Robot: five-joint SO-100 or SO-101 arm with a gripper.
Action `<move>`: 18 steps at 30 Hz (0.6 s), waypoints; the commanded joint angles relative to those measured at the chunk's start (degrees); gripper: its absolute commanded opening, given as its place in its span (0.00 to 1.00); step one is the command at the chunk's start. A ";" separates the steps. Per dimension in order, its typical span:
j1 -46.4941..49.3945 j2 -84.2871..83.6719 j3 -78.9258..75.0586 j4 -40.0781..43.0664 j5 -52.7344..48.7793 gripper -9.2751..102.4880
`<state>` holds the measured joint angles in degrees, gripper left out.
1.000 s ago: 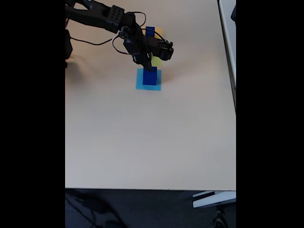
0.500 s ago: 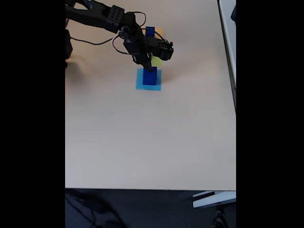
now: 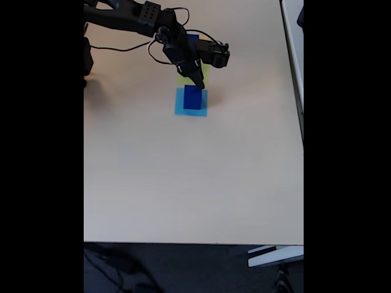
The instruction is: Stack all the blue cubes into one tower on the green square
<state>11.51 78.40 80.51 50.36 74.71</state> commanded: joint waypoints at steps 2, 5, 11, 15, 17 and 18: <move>-2.37 1.14 -9.40 -2.02 2.81 0.20; -4.39 -0.35 -12.66 -2.55 6.68 0.20; -9.49 -2.46 -13.80 -2.20 10.90 0.15; -11.87 -2.81 -10.02 -2.72 14.77 0.15; -12.92 -2.99 -8.35 -2.72 15.38 0.16; -13.45 -2.99 -7.56 -2.72 15.64 0.17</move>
<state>-0.35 74.71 72.60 48.69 89.03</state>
